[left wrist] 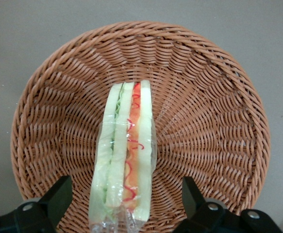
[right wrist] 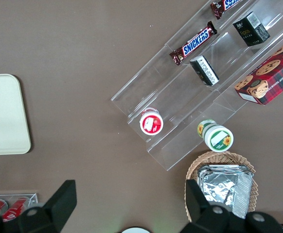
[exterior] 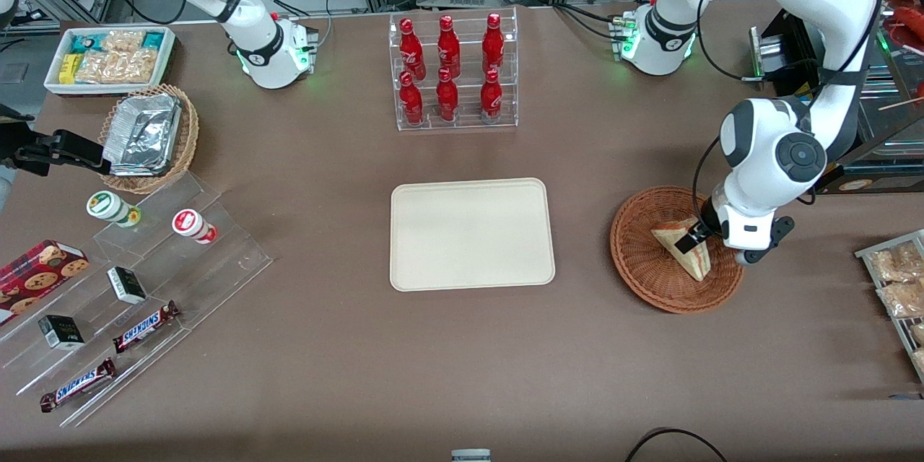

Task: Place sandwich from basket to tray
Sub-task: 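Lower the open left gripper and close it on the sandwich's crust edge, then lift the sandwich out of the basket and carry it over the cream tray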

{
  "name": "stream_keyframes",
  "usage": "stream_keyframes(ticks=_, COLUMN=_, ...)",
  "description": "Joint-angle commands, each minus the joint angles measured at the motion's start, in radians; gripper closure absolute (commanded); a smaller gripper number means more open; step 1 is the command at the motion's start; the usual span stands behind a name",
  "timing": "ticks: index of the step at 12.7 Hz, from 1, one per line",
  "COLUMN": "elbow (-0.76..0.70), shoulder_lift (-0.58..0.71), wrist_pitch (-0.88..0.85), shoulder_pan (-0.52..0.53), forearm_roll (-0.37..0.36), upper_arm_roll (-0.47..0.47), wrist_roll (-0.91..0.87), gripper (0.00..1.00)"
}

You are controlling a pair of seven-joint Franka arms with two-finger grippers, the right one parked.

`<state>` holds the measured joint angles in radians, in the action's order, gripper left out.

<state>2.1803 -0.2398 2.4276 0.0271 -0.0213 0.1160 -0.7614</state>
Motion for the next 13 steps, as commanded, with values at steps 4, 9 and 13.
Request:
stream_keyframes(ticks=4, elbow=-0.034, shoulder_lift=-0.073, wrist_pitch=-0.024, shoulder_pan=-0.004, forearm_roll=-0.002, upper_arm_roll=0.004, wrist_roll=-0.010, gripper=0.00)
stream_keyframes(ticks=9, elbow=-0.098, shoulder_lift=-0.072, wrist_pitch=-0.172, shoulder_pan=-0.001, forearm_roll=-0.003, upper_arm_roll=0.004, wrist_roll=0.071, gripper=1.00)
stream_keyframes(ticks=13, elbow=-0.186, shoulder_lift=-0.067, wrist_pitch=-0.309, shoulder_pan=-0.004, forearm_roll=-0.003, upper_arm_roll=0.007, wrist_roll=0.103, gripper=1.00)
